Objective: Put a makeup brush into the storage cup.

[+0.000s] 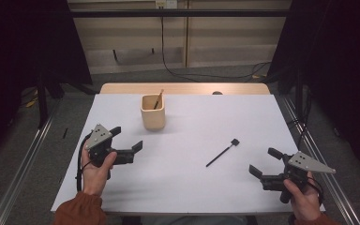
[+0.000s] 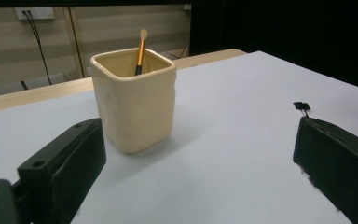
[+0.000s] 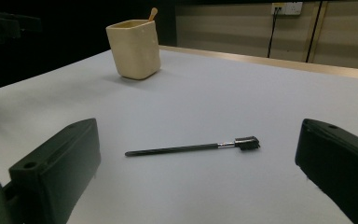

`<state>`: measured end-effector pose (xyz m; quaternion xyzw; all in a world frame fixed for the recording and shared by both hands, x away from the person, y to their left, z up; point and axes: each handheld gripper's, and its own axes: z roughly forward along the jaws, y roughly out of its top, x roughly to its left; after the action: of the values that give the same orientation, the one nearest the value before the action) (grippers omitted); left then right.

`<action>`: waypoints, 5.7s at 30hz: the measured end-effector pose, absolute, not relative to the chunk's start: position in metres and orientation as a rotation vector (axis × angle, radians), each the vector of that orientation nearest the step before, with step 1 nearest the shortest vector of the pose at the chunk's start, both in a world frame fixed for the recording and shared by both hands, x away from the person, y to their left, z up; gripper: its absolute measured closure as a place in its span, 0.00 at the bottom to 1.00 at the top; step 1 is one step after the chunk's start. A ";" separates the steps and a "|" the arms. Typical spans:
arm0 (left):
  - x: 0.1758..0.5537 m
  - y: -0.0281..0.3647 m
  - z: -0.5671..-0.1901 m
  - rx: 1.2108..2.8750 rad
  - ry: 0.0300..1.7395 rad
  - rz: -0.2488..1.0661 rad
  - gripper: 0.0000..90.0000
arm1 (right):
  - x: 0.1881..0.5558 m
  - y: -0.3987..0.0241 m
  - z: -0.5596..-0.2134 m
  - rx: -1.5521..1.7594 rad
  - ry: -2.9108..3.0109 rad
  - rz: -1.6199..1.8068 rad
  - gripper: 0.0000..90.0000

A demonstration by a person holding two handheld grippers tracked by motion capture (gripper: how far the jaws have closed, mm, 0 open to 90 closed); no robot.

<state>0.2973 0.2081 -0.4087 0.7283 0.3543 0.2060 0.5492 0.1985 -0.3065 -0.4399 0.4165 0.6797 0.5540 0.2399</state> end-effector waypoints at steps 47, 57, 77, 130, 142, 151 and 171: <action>0.251 0.225 -0.428 1.675 0.891 0.520 0.02 | 0.207 -0.302 -0.436 1.129 1.858 1.530 0.00; 0.243 0.223 -0.428 1.678 0.885 0.526 0.02 | 0.223 -0.308 -0.426 1.124 1.814 1.527 0.00; 0.222 0.244 -0.429 1.660 0.925 0.543 0.02 | 0.275 -0.295 -0.408 1.081 1.854 1.529 0.00; 0.222 0.244 -0.430 1.682 0.878 0.531 0.02 | 0.359 -0.278 -0.391 1.250 2.717 0.852 0.03; 0.222 0.244 -0.430 1.686 0.882 0.526 0.02 | 0.362 -0.270 -0.412 1.240 3.006 0.540 0.04; 0.223 0.244 -0.431 1.688 0.878 0.525 0.02 | 0.366 -0.271 -0.418 1.209 3.095 0.481 0.06; 0.224 0.243 -0.431 1.696 0.869 0.517 0.02 | 0.373 -0.245 -0.432 0.479 3.139 0.393 0.06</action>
<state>0.2242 0.2435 -0.4309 0.7168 0.3674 0.2185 0.5509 0.3726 -0.2451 -0.4321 0.1496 0.9807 0.1227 -0.0288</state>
